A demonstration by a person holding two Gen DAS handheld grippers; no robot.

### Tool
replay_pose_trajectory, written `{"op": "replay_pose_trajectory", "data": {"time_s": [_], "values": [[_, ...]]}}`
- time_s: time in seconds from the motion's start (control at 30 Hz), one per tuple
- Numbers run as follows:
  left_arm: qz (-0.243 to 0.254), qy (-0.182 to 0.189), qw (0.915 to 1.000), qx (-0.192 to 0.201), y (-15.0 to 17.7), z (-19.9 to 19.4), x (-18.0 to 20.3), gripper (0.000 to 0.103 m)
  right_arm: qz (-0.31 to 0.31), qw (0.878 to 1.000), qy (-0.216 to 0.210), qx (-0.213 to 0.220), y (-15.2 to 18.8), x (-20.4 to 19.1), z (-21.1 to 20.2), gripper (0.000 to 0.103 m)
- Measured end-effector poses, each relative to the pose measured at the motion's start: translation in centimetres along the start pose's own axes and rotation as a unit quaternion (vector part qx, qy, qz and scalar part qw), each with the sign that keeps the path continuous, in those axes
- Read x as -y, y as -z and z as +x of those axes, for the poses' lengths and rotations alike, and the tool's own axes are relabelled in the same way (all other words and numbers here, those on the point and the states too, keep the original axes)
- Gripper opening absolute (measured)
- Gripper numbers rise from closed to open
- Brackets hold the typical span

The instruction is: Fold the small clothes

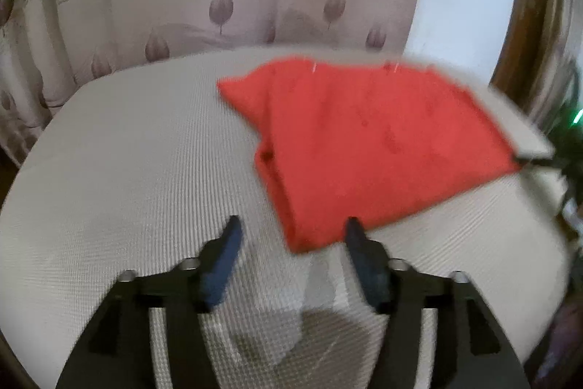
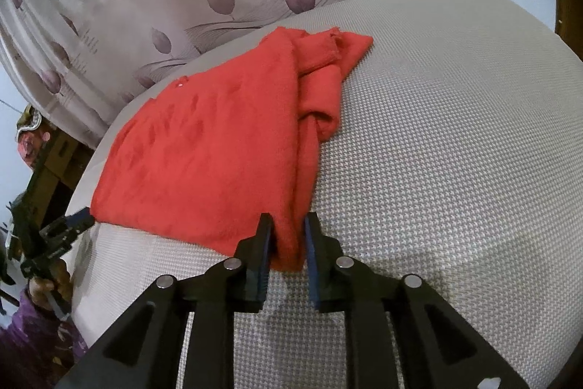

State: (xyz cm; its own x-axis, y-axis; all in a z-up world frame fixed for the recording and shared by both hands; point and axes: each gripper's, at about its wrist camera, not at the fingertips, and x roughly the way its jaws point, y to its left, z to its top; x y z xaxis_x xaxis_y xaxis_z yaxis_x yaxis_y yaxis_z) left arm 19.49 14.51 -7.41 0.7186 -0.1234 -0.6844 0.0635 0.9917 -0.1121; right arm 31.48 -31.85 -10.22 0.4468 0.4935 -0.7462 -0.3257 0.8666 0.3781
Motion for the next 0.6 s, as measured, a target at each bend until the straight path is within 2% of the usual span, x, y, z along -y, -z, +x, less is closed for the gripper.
{"op": "replay_pose_trajectory", "data": {"time_s": [0.03, 0.07, 0.13, 0.2, 0.37, 0.43, 0.5, 0.57, 0.6], "values": [[-0.015, 0.020, 0.9996, 0.014, -0.6, -0.6, -0.8, 0.089, -0.005, 1.000, 0.000, 0.000, 0.0, -0.2, 0.0, 0.021], [-0.024, 0.034, 0.9989, 0.020, -1.1, -0.8, -1.4, 0.092, -0.009, 1.000, 0.000, 0.001, 0.0, -0.3, 0.0, 0.024], [-0.047, 0.076, 0.9959, 0.014, -2.6, -0.2, -3.1, 0.092, -0.018, 1.000, -0.001, 0.001, 0.2, -0.7, 0.0, 0.029], [-0.058, 0.115, 0.9916, -0.011, -4.3, 1.8, -4.5, 0.092, -0.028, 1.000, -0.001, 0.001, 0.2, -1.1, 0.1, 0.037], [-0.074, 0.176, 0.9805, -0.046, -7.5, 6.9, -6.2, 0.092, -0.044, 0.999, -0.003, 0.001, 0.6, -1.8, 0.0, 0.052], [-0.091, 0.218, 0.9694, -0.069, -8.6, 9.3, -6.7, 0.092, -0.039, 0.999, -0.010, 0.001, 0.5, -1.6, -0.1, 0.055], [-0.098, 0.225, 0.9648, -0.094, -9.2, 11.3, -7.0, 0.092, -0.025, 0.999, -0.023, 0.000, 0.3, -1.1, -0.2, 0.056], [-0.111, 0.249, 0.9547, -0.119, -9.5, 13.2, -7.4, 0.092, -0.011, 0.999, -0.037, 0.001, 0.2, -0.5, -0.4, 0.056], [-0.113, 0.266, 0.9507, -0.112, -9.9, 13.5, -7.7, 0.092, -0.007, 0.999, -0.040, 0.002, 0.2, -0.5, -0.4, 0.056]]}}
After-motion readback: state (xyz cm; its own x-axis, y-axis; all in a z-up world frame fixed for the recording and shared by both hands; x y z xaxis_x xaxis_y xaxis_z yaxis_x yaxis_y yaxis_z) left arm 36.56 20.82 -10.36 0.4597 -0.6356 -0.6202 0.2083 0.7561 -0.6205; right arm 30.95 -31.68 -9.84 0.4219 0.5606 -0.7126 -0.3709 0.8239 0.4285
